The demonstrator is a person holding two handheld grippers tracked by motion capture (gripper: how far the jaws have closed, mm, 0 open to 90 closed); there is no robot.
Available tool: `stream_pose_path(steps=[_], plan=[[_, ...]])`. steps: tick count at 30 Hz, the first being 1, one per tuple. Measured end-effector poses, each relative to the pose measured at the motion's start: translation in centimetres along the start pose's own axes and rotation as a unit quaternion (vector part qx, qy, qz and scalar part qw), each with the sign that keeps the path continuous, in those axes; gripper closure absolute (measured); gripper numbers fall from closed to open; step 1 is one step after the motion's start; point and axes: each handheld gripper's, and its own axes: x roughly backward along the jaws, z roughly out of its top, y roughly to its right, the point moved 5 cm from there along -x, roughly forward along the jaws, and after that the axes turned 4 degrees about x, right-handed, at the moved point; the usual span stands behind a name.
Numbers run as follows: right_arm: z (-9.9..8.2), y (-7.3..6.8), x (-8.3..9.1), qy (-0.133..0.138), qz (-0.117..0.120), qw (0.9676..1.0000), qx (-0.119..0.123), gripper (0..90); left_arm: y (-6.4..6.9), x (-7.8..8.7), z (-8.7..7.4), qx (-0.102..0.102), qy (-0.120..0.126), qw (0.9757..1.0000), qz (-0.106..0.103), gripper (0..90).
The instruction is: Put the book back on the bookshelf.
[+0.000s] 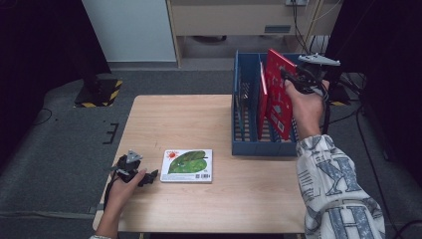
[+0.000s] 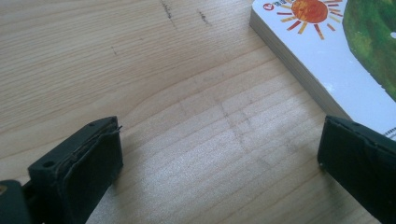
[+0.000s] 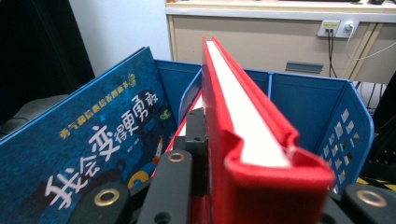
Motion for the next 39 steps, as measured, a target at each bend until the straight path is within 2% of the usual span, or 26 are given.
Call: stream_pose_path(steps=[4, 22, 32, 39], plan=[[0.1, 0.0, -0.6, 0.003, -0.011, 0.9999, -0.003, 79.4, 0.0, 0.0, 0.0, 0.000, 0.000, 1.0000, 0.000, 0.0], [-0.1, -0.5, -2.7, 0.005, -0.031, 0.9995, -0.007, 79.3, 0.0, 0.0, 0.0, 0.000, 0.000, 1.0000, 0.000, 0.0], [-1.1, -0.7, -4.4, 0.013, -0.051, 0.9985, -0.011, 79.4, 0.0, 0.0, 0.0, -0.001, 0.000, 1.0000, -0.001, 0.0], [-2.2, -0.5, -5.4, 0.006, -0.052, 0.9984, -0.019, 79.3, 0.0, 0.0, 0.0, 0.001, 0.000, 1.0000, -0.001, 0.0]])
